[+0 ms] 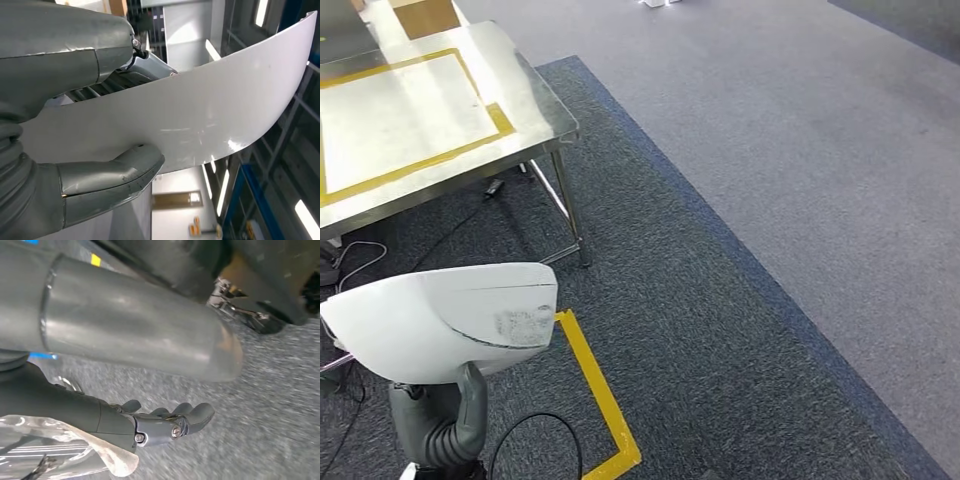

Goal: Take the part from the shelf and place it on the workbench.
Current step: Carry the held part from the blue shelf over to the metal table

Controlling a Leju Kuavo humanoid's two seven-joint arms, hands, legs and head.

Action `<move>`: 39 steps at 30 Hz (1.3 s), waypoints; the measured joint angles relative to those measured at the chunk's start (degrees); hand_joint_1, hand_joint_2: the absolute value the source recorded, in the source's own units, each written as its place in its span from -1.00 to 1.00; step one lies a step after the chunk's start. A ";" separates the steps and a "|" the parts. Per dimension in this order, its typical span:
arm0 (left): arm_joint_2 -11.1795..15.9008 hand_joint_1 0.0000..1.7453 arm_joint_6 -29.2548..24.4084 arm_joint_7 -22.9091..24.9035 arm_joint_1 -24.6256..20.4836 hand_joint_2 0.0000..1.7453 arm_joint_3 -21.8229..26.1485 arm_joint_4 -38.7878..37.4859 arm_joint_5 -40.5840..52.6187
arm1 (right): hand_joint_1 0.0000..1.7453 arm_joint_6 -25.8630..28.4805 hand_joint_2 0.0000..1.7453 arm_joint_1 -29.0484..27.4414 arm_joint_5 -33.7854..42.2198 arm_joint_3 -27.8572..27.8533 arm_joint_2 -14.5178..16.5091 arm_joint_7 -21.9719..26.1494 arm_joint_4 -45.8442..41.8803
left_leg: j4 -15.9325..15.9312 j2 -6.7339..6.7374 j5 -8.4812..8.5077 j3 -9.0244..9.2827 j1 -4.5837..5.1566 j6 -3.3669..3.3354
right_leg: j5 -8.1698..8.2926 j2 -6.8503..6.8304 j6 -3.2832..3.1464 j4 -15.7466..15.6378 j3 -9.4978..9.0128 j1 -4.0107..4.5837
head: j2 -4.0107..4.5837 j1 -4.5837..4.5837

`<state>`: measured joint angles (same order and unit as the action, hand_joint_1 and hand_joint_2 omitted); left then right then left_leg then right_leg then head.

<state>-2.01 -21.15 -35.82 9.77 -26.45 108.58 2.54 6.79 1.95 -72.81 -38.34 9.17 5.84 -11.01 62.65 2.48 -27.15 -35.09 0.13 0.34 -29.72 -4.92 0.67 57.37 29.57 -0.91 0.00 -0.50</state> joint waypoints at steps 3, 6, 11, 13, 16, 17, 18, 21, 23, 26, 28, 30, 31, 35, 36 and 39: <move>0.06 1.00 -0.47 0.07 0.14 1.00 0.07 -0.01 0.17 | -1.00 0.07 -1.00 0.11 -0.32 0.03 0.05 0.21 0.02 | -4.08 1.76 0.52 1.83 0.72 -1.12 | -0.61 -1.86 0.82 -0.01 -0.58 0.42 | 0.00 -0.12; 0.11 1.00 -0.82 0.05 0.54 1.00 0.25 0.01 0.23 | -1.00 0.03 -1.00 0.34 -0.46 0.08 0.06 -0.07 0.02 | -4.53 -0.36 0.78 1.93 0.36 -2.12 | -1.92 -1.14 1.66 0.90 -0.57 0.27 | 0.00 -0.32; 0.04 1.00 -1.14 0.10 0.65 1.00 0.43 0.00 0.24 | -1.00 -0.08 -1.00 -0.04 -0.39 0.09 0.07 -0.63 0.02 | -4.67 -4.05 0.95 1.98 -0.08 -2.88 | -7.75 4.69 2.16 16.35 7.91 0.10 | 0.00 -0.89; 0.04 1.00 -1.12 0.19 0.65 1.00 0.49 -0.02 0.22 | -1.00 -0.27 -1.00 -0.15 -0.38 0.08 0.07 -0.58 0.02 | -4.60 -5.81 0.91 2.10 -0.10 -2.83 | -4.41 5.09 2.01 13.74 7.77 0.06 | 0.00 -0.92; 0.03 1.00 -1.08 0.29 0.59 1.00 0.56 -0.02 0.21 | -1.00 -0.45 -1.00 -0.04 -0.34 0.07 0.05 -0.34 0.03 | -4.25 -8.07 0.70 2.01 -0.07 -2.29 | 1.04 8.49 1.65 2.93 3.54 -0.29 | 0.00 -0.90; 0.02 1.00 -1.04 0.33 0.58 1.00 0.57 -0.02 0.21 | -1.00 -0.48 -1.00 -0.01 -0.33 0.07 0.04 -0.30 0.03 | -4.15 -8.68 0.71 1.83 -0.10 -1.97 | 1.32 9.34 1.53 1.34 2.73 -0.34 | 0.00 -0.87; 0.03 1.00 -0.99 0.38 0.59 1.00 0.58 -0.02 0.20 | -1.00 -0.49 -1.00 0.02 -0.31 0.06 0.03 -0.28 0.04 | -4.14 -9.30 0.81 1.65 -0.16 -1.58 | 1.10 9.44 1.35 1.00 2.40 -0.28 | 0.00 -0.86; 0.05 1.00 -0.93 0.53 0.63 1.00 0.61 -0.01 0.20 | -1.00 -0.50 -1.00 0.14 -0.26 0.03 0.05 -0.30 0.04 | -3.05 -8.43 0.31 1.01 -0.22 -0.52 | 1.39 7.52 0.40 0.51 1.84 -0.32 | 0.00 -0.71; 0.06 1.00 -0.93 0.60 0.48 1.00 0.60 -0.02 0.20 | -1.00 -0.51 -1.00 0.08 -0.26 0.03 0.08 -0.31 0.04 | 1.90 -4.96 -2.63 -0.97 -0.12 0.08 | 1.36 5.86 -0.24 0.24 1.52 -0.35 | 0.00 -0.33; 0.09 1.00 -0.92 0.65 0.43 1.00 0.58 -0.07 0.20 | -1.00 -0.52 -1.00 -0.13 -0.25 0.00 0.07 -0.34 0.06 | 11.66 -3.25 -7.01 -5.48 -0.41 0.71 | 1.04 3.10 -0.63 0.26 1.38 -0.18 | 0.00 -0.13; 0.15 1.00 -0.93 0.68 0.50 1.00 0.58 -0.11 0.20 | -1.00 -0.52 -1.00 -0.03 -0.24 -0.02 0.05 -0.37 0.06 | 10.10 -2.95 -5.09 -4.63 -0.50 0.69 | 0.83 1.51 -0.56 0.27 1.17 -0.14 | 0.00 -0.11; 0.20 1.00 -0.93 0.69 0.49 1.00 0.60 -0.13 0.20 | -1.00 -0.53 -1.00 0.07 -0.24 -0.02 0.06 -0.37 0.06 | 2.26 -0.82 -1.33 -0.60 -0.21 0.15 | 0.47 0.13 -0.26 0.28 0.68 0.00 | 0.00 -0.11; 0.20 1.00 -0.93 0.70 0.45 1.00 0.60 -0.13 0.20 | -1.00 -0.54 -1.00 0.07 -0.24 -0.02 0.07 -0.37 0.06 | -1.16 0.50 -0.20 1.11 0.04 -0.28 | 0.24 -0.50 -0.04 0.33 0.54 0.16 | 0.00 -0.11; 0.17 1.00 -0.91 0.74 0.52 1.00 0.64 -0.12 0.19 | -1.00 -0.55 -1.00 0.45 -0.26 -0.02 0.05 -0.32 0.06 | -4.40 0.67 0.35 2.17 0.43 -1.55 | -0.37 -2.62 0.95 0.22 0.01 0.48 | 0.00 -0.27; 0.15 1.00 -0.91 0.72 0.55 1.00 0.66 -0.12 0.19 | -1.00 -0.56 -1.00 0.57 -0.26 -0.02 0.05 -0.30 0.06 | -4.61 0.01 0.48 2.23 0.24 -1.88 | -0.88 -1.88 1.25 0.61 0.10 0.40 | 0.00 -0.37; -0.01 1.00 -0.91 0.69 0.38 1.00 0.67 -0.12 0.21 | -1.00 -0.59 -1.00 0.61 -0.26 -0.02 0.05 -0.20 0.06 | -4.96 -1.95 0.84 2.32 -0.27 -2.60 | -5.25 3.27 1.87 8.35 3.66 0.18 | 0.00 -0.82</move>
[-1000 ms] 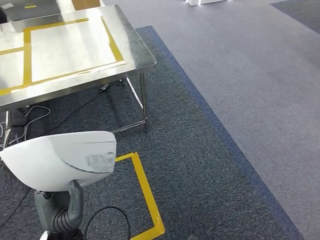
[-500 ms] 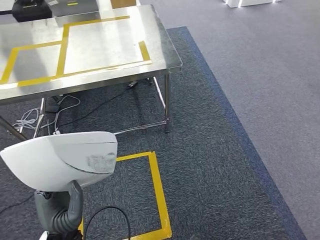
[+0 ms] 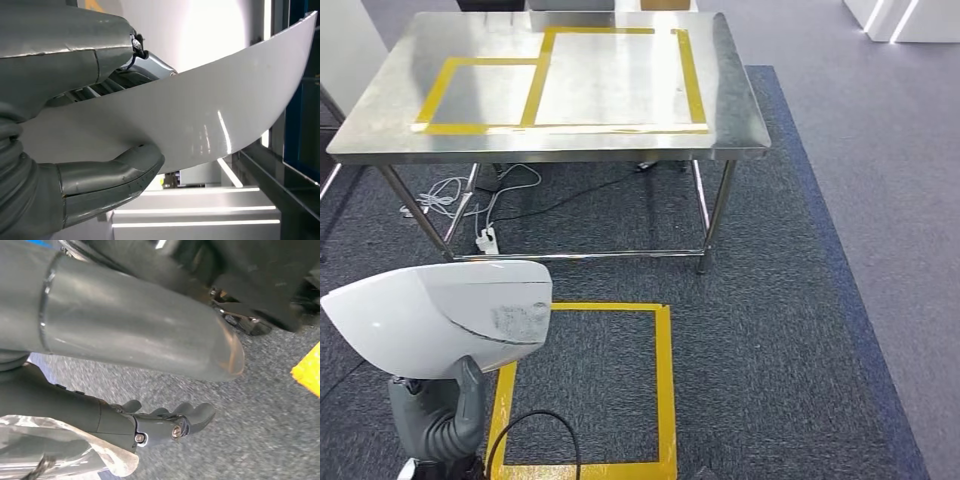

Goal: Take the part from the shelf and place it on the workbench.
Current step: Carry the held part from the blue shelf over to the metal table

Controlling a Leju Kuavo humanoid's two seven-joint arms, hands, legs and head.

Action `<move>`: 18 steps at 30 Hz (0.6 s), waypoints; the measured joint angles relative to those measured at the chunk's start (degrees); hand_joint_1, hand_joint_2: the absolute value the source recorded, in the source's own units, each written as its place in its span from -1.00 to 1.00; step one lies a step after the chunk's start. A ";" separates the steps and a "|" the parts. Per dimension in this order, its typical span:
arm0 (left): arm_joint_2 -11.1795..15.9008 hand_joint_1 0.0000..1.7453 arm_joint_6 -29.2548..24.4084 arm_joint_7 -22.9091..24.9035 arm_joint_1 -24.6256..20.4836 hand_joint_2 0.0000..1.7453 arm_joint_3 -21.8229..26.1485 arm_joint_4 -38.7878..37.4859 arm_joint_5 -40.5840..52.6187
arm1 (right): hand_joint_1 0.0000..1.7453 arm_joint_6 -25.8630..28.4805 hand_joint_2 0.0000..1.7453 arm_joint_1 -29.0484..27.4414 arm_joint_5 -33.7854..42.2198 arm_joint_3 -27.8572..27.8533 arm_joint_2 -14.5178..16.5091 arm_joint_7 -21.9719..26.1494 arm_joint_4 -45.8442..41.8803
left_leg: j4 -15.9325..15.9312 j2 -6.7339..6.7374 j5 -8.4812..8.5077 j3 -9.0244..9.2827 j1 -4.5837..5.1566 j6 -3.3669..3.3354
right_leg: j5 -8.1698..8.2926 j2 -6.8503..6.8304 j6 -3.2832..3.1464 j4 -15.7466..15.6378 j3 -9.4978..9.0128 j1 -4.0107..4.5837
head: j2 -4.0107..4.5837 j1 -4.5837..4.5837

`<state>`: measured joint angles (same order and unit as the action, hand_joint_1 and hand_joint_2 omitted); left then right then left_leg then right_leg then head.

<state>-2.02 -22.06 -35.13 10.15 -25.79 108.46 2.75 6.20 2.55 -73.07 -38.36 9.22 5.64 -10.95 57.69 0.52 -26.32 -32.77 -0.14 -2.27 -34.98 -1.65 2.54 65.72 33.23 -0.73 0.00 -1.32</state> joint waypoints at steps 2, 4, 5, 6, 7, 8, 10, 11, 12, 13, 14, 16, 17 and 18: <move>-0.04 1.00 0.01 0.01 -0.02 1.00 0.01 -0.02 0.01 | -1.00 -0.04 -1.00 -0.20 0.00 0.00 0.00 0.01 0.00 | 0.02 -1.59 0.02 -0.05 -0.05 -0.08 | -2.38 1.31 0.14 7.30 3.95 -0.03 | 0.00 -0.08; -0.04 1.00 0.01 0.01 0.01 1.00 0.02 -0.03 0.01 | -1.00 -0.07 -1.00 -0.42 0.00 0.00 0.00 0.00 0.00 | 0.09 -3.36 -0.01 0.05 -0.11 -0.05 | -0.47 1.60 0.13 7.37 4.83 -0.05 | 0.00 -0.08; -0.04 1.00 0.01 0.01 0.01 1.00 0.02 -0.03 0.01 | -1.00 -0.08 -1.00 -0.46 0.00 0.00 0.00 0.00 0.00 | 0.15 -4.22 -0.05 0.14 -0.17 0.03 | 1.87 2.02 0.09 4.19 3.70 -0.12 | 0.00 -0.07; -0.04 1.00 0.01 0.01 0.00 1.00 0.02 -0.03 0.01 | -1.00 -0.08 -1.00 -0.48 0.00 0.00 0.00 0.00 0.01 | 0.26 -5.04 -0.14 0.14 -0.25 0.20 | 4.12 3.36 0.07 0.13 2.13 -0.31 | 0.00 -0.09; -0.05 1.00 0.01 0.01 -0.03 1.00 0.02 -0.03 0.01 | -1.00 -0.08 -1.00 -0.52 0.00 0.00 0.00 0.01 0.02 | 0.52 -5.81 -0.28 0.04 -0.23 0.46 | 5.60 5.02 0.04 -3.59 0.59 -0.56 | 0.00 -0.05; -0.05 1.00 0.01 0.01 -0.06 1.00 0.02 -0.03 0.01 | -1.00 -0.09 -1.00 -0.52 0.00 0.00 0.00 0.02 0.04 | 0.71 -6.52 -0.33 -0.17 -0.23 0.80 | 6.34 6.37 -0.03 -6.05 -0.55 -0.74 | 0.00 -0.05; -0.05 1.00 0.01 0.01 -0.03 1.00 0.03 -0.03 0.02 | -1.00 -0.09 -1.00 -0.51 0.01 -0.01 -0.02 0.05 0.07 | 0.87 -7.95 -0.19 -0.69 -0.33 1.64 | 6.24 7.16 -0.36 -7.39 -1.40 -0.75 | 0.00 -0.02; -0.04 1.00 0.01 0.02 0.02 1.00 0.04 -0.02 0.02 | -1.00 -0.08 -1.00 -0.45 0.01 -0.02 -0.03 0.07 0.07 | 0.81 -8.53 -0.08 -0.87 -0.46 2.01 | 6.31 6.41 -0.63 -7.38 -1.53 -0.73 | 0.00 -0.02; -0.02 1.00 0.00 0.02 0.06 1.00 0.05 -0.02 0.02 | -1.00 -0.08 -1.00 -0.44 0.01 -0.02 -0.03 0.08 0.07 | 1.14 -7.90 -0.28 -1.07 -0.44 2.34 | 6.37 5.65 -0.95 -7.51 -1.67 -0.75 | 0.00 0.03; 0.01 1.00 -0.01 0.02 0.04 1.00 0.05 -0.01 0.02 | -1.00 -0.08 -1.00 -0.44 0.01 -0.02 -0.03 0.10 0.07 | 2.27 -6.50 -1.03 -1.58 -0.35 2.61 | 6.40 4.79 -1.28 -7.68 -1.84 -0.78 | 0.00 0.18; 0.03 1.00 -0.01 0.01 -0.03 1.00 0.06 -0.01 0.02 | -1.00 -0.08 -1.00 -0.49 0.01 -0.02 -0.02 0.13 0.07 | 4.72 -4.65 -2.48 -2.65 -0.26 2.85 | 6.37 3.81 -1.61 -7.82 -2.02 -0.80 | 0.00 0.34; 0.05 1.00 -0.02 0.01 -0.11 1.00 0.06 -0.02 0.03 | -1.00 -0.09 -1.00 -0.66 0.00 -0.03 -0.03 0.16 0.08 | 12.33 -1.72 -6.23 -6.17 -0.24 3.23 | 6.14 1.79 -2.08 -7.82 -2.22 -0.55 | 0.00 0.60; 0.05 1.00 -0.02 0.01 -0.09 1.00 0.06 -0.04 0.02 | -1.00 -0.10 -1.00 -0.71 0.01 -0.03 -0.05 0.15 0.09 | 15.74 -1.34 -7.47 -7.80 -0.32 3.33 | 6.02 0.78 -2.18 -7.80 -2.28 -0.45 | 0.00 0.60; 0.07 1.00 -0.02 0.01 -0.05 1.00 0.06 -0.05 0.02 | -1.00 -0.10 -1.00 -0.70 0.01 -0.04 -0.07 0.14 0.09 | 17.38 -1.23 -7.61 -8.56 -0.38 3.35 | 5.91 -0.13 -2.23 -7.79 -2.35 -0.38 | 0.00 0.60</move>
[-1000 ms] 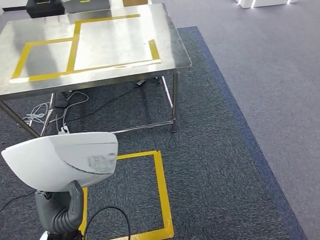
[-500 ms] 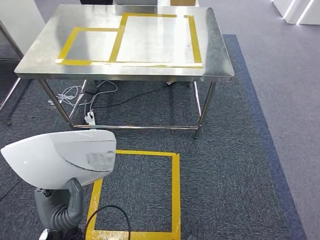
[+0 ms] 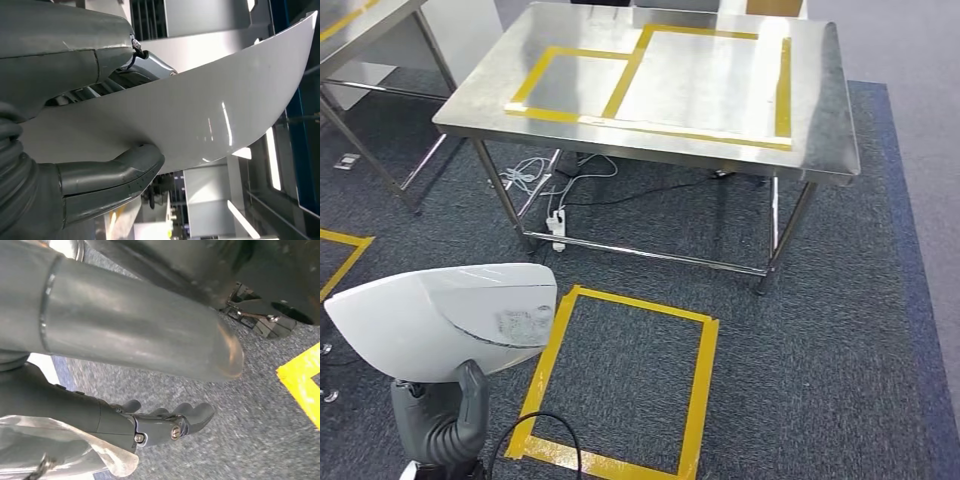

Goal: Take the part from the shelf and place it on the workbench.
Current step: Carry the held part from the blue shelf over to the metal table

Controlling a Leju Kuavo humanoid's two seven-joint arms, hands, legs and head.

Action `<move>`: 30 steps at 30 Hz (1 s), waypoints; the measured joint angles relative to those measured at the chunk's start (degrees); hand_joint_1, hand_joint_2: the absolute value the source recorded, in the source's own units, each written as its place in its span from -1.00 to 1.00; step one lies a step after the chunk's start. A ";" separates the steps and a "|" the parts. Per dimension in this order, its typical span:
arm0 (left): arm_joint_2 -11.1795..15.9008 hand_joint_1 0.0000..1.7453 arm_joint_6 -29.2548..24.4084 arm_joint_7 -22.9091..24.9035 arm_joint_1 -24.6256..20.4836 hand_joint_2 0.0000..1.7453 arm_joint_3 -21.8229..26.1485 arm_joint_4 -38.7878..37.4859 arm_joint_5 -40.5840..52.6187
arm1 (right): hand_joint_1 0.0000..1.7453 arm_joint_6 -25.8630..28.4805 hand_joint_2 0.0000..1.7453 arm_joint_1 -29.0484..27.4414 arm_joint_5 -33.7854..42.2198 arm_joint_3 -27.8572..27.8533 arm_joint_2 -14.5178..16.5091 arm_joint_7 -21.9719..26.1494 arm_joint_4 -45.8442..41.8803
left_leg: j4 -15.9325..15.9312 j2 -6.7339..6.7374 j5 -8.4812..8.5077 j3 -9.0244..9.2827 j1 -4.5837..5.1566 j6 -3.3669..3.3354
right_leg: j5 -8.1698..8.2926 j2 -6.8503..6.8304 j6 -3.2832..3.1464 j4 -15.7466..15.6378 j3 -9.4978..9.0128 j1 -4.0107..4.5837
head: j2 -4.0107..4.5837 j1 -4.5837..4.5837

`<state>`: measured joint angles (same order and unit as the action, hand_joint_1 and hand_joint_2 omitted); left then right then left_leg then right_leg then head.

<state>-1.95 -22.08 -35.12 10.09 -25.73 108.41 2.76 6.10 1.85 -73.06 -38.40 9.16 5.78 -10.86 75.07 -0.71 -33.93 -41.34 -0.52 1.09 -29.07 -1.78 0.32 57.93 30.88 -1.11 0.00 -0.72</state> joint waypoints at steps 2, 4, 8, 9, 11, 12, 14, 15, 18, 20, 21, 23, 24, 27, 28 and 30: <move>0.04 1.00 0.00 0.00 0.03 1.00 0.01 -0.02 -0.01 | -1.00 0.00 -1.00 0.14 0.01 0.00 -0.01 -0.01 0.00 | -3.55 0.47 2.88 1.87 0.02 -0.26 | -0.29 -1.62 0.07 0.01 -0.36 0.11 | 0.00 0.02; 0.06 1.00 -0.01 0.01 -0.03 1.00 0.02 -0.03 -0.01 | -1.00 -0.01 -1.00 0.20 0.01 0.01 0.02 0.00 0.01 | -11.60 2.69 6.28 6.04 0.49 -0.97 | -0.72 -2.94 0.34 0.02 -0.87 0.32 | 0.00 0.02; 0.10 1.00 -0.10 -0.20 0.06 1.00 0.05 -0.04 0.24 | -1.00 -0.63 -1.00 0.62 1.36 -0.10 0.05 0.21 0.02 | -16.25 4.00 6.93 8.14 1.18 -2.15 | -1.25 -4.71 1.39 -0.10 -1.24 0.63 | 0.00 -0.15; 0.11 1.00 -0.14 -0.28 0.15 1.00 0.08 -0.03 0.29 | -1.00 -0.84 -1.00 0.81 1.74 -0.20 0.05 0.29 0.02 | -16.53 3.68 7.04 8.22 1.11 -2.44 | -1.49 -4.40 1.70 -0.01 -1.41 0.57 | 0.00 -0.22; 0.09 1.00 -0.21 -0.50 0.17 1.00 0.09 -0.02 0.38 | -1.00 -0.99 -1.00 0.97 2.08 -0.39 0.07 0.41 0.02 | -17.10 3.09 7.34 8.43 0.77 -3.01 | -3.20 -1.90 2.22 2.32 -0.31 0.44 | 0.00 -0.42; 0.05 1.00 -0.21 -0.57 0.15 1.00 0.08 -0.02 0.41 | -1.00 -1.02 -1.00 0.91 2.11 -0.46 0.07 0.44 0.02 | -17.21 2.84 7.41 8.49 0.63 -3.20 | -4.75 -0.24 2.38 5.19 1.20 0.35 | 0.00 -0.62; 0.02 1.00 -0.22 -0.64 0.12 1.00 0.07 -0.03 0.43 | -1.00 -1.05 -1.00 0.67 2.11 -0.60 0.07 0.46 0.03 | -17.21 2.22 7.35 8.47 0.59 -3.45 | -7.51 1.37 2.57 12.27 5.02 0.31 | 0.00 -0.81; 0.02 1.00 -0.22 -0.66 0.14 1.00 0.07 -0.03 0.43 | -1.00 -1.07 -1.00 0.48 2.07 -0.69 0.07 0.46 0.04 | -17.19 1.90 7.30 8.51 0.61 -3.52 | -7.73 1.55 2.65 14.51 6.48 0.30 | 0.00 -0.84; 0.03 1.00 -0.22 -0.80 0.21 1.00 0.07 -0.03 0.37 | -1.00 -1.07 -1.00 0.19 1.91 -0.87 0.07 0.48 0.08 | -17.03 0.96 7.03 8.80 0.52 -3.32 | -2.43 1.60 2.68 9.38 5.31 0.18 | 0.00 -0.86; 0.02 1.00 -0.22 -0.87 0.25 1.00 0.09 -0.02 0.28 | -1.00 -1.10 -1.00 0.28 1.85 -0.89 0.07 0.60 0.09 | -16.68 0.59 6.72 8.79 0.63 -2.82 | 0.41 1.76 2.45 2.76 2.46 0.17 | 0.00 -0.84; 0.02 1.00 -0.22 -0.91 0.27 1.00 0.09 -0.02 0.23 | -1.00 -1.13 -1.00 0.31 1.84 -0.89 0.06 0.67 0.09 | -16.53 0.50 6.66 8.67 0.72 -2.53 | 0.71 1.85 2.23 1.09 1.67 0.20 | 0.00 -0.79; 0.03 1.00 -0.21 -0.97 0.31 1.00 0.13 -0.02 0.14 | -1.00 -1.17 -1.00 0.27 1.82 -0.92 0.05 0.75 0.09 | -16.41 0.41 6.76 8.47 0.77 -2.00 | 0.50 1.95 1.64 0.55 1.26 0.33 | 0.00 -0.70; 0.04 1.00 -0.20 -0.98 0.33 1.00 0.14 -0.01 0.11 | -1.00 -1.19 -1.00 0.24 1.82 -0.95 0.05 0.77 0.09 | -16.37 0.40 6.69 8.47 0.70 -1.75 | 0.63 1.94 1.33 0.49 1.23 0.29 | 0.00 -0.70; 0.10 1.00 -0.20 -1.01 0.35 1.00 0.15 0.05 0.01 | -1.00 -1.22 -1.00 0.23 1.80 -1.03 0.07 0.80 0.09 | -11.58 0.46 3.61 6.61 0.52 -0.89 | 0.77 1.76 0.46 0.19 0.89 0.03 | 0.00 -0.29; 0.14 1.00 -0.20 -1.02 0.40 1.00 0.14 0.06 -0.02 | -1.00 -1.24 -1.00 0.22 1.80 -1.03 0.07 0.79 0.09 | -7.83 0.48 1.75 4.92 0.46 -0.65 | 0.72 1.67 0.31 0.19 0.86 0.04 | 0.00 -0.13; 0.21 1.00 -0.20 -1.02 0.63 1.00 0.13 0.07 -0.03 | -1.00 -1.26 -1.00 0.15 1.80 -1.05 0.07 0.74 0.09 | -0.90 0.49 -0.73 1.62 0.35 -0.41 | 0.66 1.55 0.18 0.20 0.84 0.09 | 0.00 -0.09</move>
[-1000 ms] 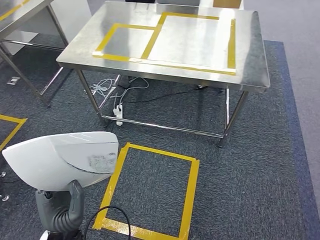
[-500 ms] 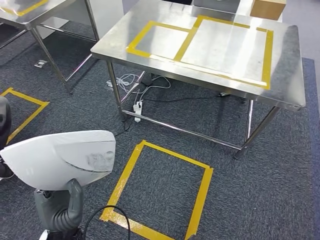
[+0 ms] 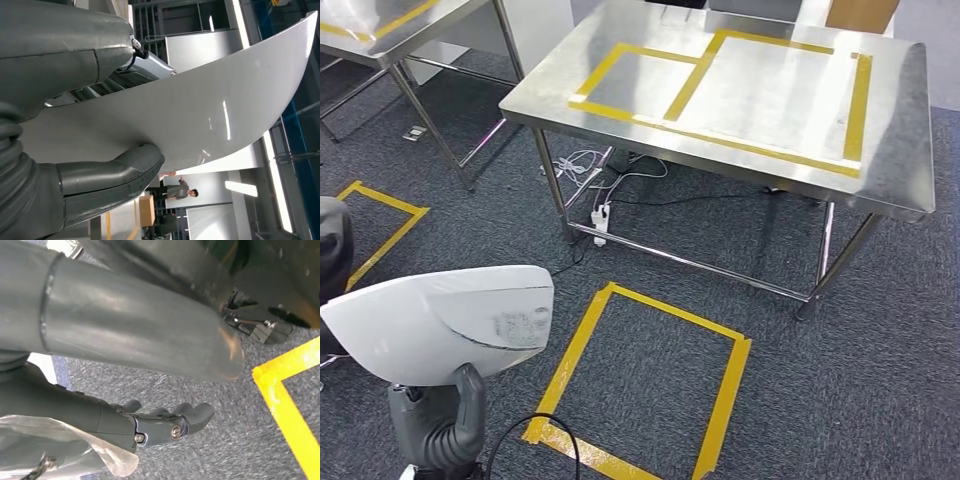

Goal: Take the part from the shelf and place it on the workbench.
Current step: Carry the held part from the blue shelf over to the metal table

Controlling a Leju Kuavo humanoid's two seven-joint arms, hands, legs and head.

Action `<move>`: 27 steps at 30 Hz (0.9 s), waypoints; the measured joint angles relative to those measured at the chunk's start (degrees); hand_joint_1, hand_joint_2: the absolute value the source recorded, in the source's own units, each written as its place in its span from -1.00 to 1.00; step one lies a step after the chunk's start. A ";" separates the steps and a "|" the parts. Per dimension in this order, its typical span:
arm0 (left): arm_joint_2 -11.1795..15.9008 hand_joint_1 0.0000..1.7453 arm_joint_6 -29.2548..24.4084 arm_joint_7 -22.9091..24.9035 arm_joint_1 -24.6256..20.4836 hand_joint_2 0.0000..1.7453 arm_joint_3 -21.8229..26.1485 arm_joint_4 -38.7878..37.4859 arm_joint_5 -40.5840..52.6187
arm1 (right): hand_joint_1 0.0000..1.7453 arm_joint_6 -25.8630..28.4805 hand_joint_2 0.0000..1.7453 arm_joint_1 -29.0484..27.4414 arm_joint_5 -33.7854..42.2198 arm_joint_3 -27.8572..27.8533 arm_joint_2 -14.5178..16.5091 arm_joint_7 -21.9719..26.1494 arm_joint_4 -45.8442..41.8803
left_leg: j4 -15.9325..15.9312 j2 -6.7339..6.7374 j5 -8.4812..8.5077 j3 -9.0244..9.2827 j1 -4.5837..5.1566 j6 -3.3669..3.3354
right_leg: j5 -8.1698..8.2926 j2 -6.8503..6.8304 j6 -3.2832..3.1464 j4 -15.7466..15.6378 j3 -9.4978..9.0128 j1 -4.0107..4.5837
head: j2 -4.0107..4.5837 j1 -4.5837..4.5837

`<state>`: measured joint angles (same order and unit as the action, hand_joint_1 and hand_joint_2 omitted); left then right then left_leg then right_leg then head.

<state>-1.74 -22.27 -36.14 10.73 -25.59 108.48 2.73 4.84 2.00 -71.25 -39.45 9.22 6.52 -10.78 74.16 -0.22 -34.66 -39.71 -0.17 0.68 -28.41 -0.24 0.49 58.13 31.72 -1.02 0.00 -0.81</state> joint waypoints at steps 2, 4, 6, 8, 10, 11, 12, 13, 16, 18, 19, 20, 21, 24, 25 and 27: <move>0.06 1.00 0.00 -0.01 0.22 1.00 0.00 0.00 0.00 | -1.00 -0.01 -1.00 -0.03 0.01 -0.02 0.00 -0.05 0.00 | -0.24 0.00 1.56 0.00 -0.03 -0.11 | -0.04 0.00 -0.02 0.01 -0.12 0.03 | 0.00 -0.01; 0.10 1.00 0.00 -0.01 0.30 1.00 0.00 0.01 0.00 | -1.00 -0.01 -1.00 -0.03 -0.01 -0.03 0.01 -0.05 0.00 | -7.75 0.02 5.51 3.56 0.00 -0.52 | -0.16 0.05 0.09 0.01 -0.38 0.05 | 0.00 -0.01; 0.11 1.00 0.00 -0.02 0.37 1.00 0.00 0.05 0.00 | -1.00 -0.08 -1.00 -0.04 -0.02 -0.03 0.04 -0.05 0.00 | -14.08 0.03 7.41 6.49 0.20 -0.98 | -0.31 0.05 0.49 0.09 -0.39 0.22 | 0.00 -0.05; 0.11 1.00 -0.01 -0.04 0.59 1.00 0.01 0.15 -0.02 | -1.00 -0.16 -1.00 -0.03 -0.03 -0.03 0.07 -0.05 0.00 | -15.46 0.00 7.33 6.95 0.45 -1.37 | -0.30 0.00 1.05 0.02 -0.26 0.30 | 0.00 -0.09; 0.11 1.00 -0.02 -0.06 0.79 1.00 0.03 0.34 -0.09 | -1.00 -0.20 -1.00 -0.02 -0.05 -0.03 0.08 -0.05 0.00 | -15.86 -0.02 7.59 7.04 0.31 -2.00 | -0.60 0.01 1.65 0.13 -0.14 0.23 | 0.00 -0.12; 0.08 1.00 -0.02 -0.06 0.82 1.00 0.03 0.44 -0.13 | -1.00 -0.20 -1.00 -0.01 -0.06 -0.03 0.09 -0.05 0.00 | -16.12 0.01 7.75 7.14 0.18 -2.37 | -1.39 0.06 1.90 1.19 0.38 0.22 | 0.00 -0.23; 0.04 1.00 -0.02 -0.07 0.84 1.00 0.03 0.51 -0.15 | -1.00 -0.20 -1.00 0.00 -0.07 -0.03 0.09 -0.05 0.00 | -16.37 0.04 7.89 7.22 0.04 -2.67 | -2.78 0.11 2.10 3.49 1.50 0.22 | 0.00 -0.36; 0.01 1.00 -0.02 -0.07 0.89 1.00 0.01 0.54 -0.15 | -1.00 -0.20 -1.00 -0.01 -0.07 -0.03 0.09 -0.05 0.00 | -16.40 0.07 7.92 7.22 0.02 -2.84 | -4.60 0.15 2.25 6.97 3.21 0.20 | 0.00 -0.51; -0.02 1.00 -0.02 -0.08 1.04 1.00 0.00 0.54 -0.15 | -1.00 -0.21 -1.00 -0.18 -0.07 -0.03 0.09 -0.06 0.01 | -16.34 0.07 7.86 7.18 0.12 -3.01 | -7.66 0.16 2.56 16.26 7.84 0.20 | 0.00 -0.66; -0.02 1.00 -0.02 -0.08 1.05 1.00 0.00 0.55 -0.15 | -1.00 -0.22 -1.00 -0.21 -0.07 -0.03 0.08 -0.07 0.02 | -16.29 -0.01 7.79 7.31 0.13 -2.99 | -4.54 0.15 2.44 12.71 6.41 0.20 | 0.00 -0.67; -0.02 1.00 -0.02 -0.08 1.05 1.00 -0.01 0.55 -0.15 | -1.00 -0.22 -1.00 -0.15 -0.07 -0.03 0.08 -0.07 0.02 | -16.25 -0.05 7.73 7.40 0.13 -2.92 | -2.33 0.15 2.26 8.42 4.43 0.21 | 0.00 -0.67; -0.03 1.00 -0.02 -0.08 1.04 1.00 -0.01 0.55 -0.15 | -1.00 -0.22 -1.00 -0.06 -0.07 -0.03 0.08 -0.07 0.02 | -16.12 -0.07 7.61 7.41 0.26 -2.74 | -0.85 0.16 2.05 4.31 2.43 0.26 | 0.00 -0.67; -0.02 1.00 -0.02 -0.08 1.04 1.00 -0.01 0.55 -0.15 | -1.00 -0.22 -1.00 0.00 -0.07 -0.03 0.08 -0.06 0.02 | -16.03 -0.07 7.54 7.38 0.35 -2.49 | -0.01 0.19 1.79 1.41 0.94 0.32 | 0.00 -0.64; -0.02 1.00 -0.02 -0.08 1.05 1.00 -0.02 0.55 -0.15 | -1.00 -0.22 -1.00 -0.07 -0.05 -0.03 0.08 -0.08 0.02 | -15.99 -0.06 7.57 7.26 0.40 -1.64 | 0.12 0.28 1.05 -0.35 -0.07 0.48 | 0.00 -0.59; -0.02 1.00 -0.02 -0.08 1.05 1.00 -0.02 0.58 -0.15 | -1.00 -0.23 -1.00 -0.13 -0.05 -0.03 0.09 -0.08 0.02 | -15.81 -0.07 7.39 7.23 0.34 -1.35 | 0.25 0.25 0.76 -0.50 -0.12 0.40 | 0.00 -0.60; 0.02 1.00 -0.02 -0.08 1.04 1.00 0.00 0.68 -0.15 | -1.00 -0.25 -1.00 -0.12 -0.04 -0.03 0.10 -0.08 0.02 | -13.12 -0.04 5.52 6.16 0.23 -0.68 | 0.48 0.15 0.14 -0.86 -0.30 0.17 | 0.00 -0.46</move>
<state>-1.72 -22.29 -36.22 11.77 -25.59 109.15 2.58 4.58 1.89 -71.30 -39.47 9.33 6.44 -10.75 61.05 -0.26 -29.14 -33.56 0.06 0.00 -27.92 -0.08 0.63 57.27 31.43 -0.85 0.00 -1.27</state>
